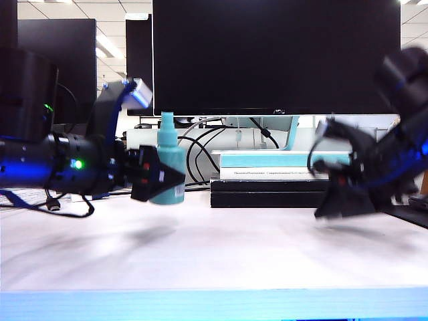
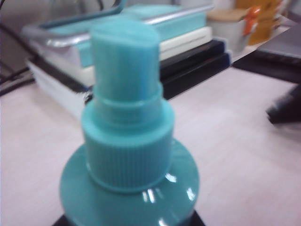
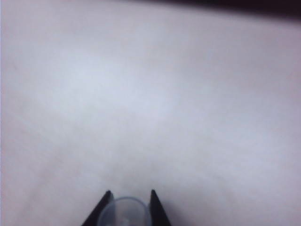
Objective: Pick up the sprayer with the left hand and remove the lid with the right hand then place it on the table.
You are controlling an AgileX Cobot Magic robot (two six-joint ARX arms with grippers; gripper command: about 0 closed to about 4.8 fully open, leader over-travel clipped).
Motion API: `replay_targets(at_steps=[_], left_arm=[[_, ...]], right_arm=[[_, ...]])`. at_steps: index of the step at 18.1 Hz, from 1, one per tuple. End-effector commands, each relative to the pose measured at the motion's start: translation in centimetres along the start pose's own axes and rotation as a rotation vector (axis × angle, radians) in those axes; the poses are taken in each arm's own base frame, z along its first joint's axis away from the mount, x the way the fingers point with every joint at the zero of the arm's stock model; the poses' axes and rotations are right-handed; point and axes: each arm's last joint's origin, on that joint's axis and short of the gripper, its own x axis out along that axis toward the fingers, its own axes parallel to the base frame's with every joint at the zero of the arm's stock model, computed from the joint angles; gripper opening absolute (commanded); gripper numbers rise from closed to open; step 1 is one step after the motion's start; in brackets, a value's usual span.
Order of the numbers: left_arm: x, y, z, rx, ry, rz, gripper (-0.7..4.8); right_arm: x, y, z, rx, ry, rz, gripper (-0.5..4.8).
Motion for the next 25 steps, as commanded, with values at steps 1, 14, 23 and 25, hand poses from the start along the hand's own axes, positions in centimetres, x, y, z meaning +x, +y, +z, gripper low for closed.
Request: replay_targets(at_steps=[1,14,23,25], left_arm=[[0.5,0.1,-0.8,-0.041,-0.016,0.045,1.81],[2.5,0.5,-1.7,-0.080,-0.035,0.036,4.69],[-0.5,0.4,2.8,-0.105,0.046,0.045,4.79],[-1.6,0.5,5.4,-0.103,0.047,0.045,4.79]], right_arm=[[0.6,0.0,-0.1,-0.020,-0.031,0.009,-0.01],[0.7,0.1,0.7,-0.048,-0.123,0.015,3.64],[-3.2,1.4,4.8,-0.063,-0.373,0.024,4.79],[-5.6,2.2,6.2,-0.084,-0.468,0.018,4.79]])
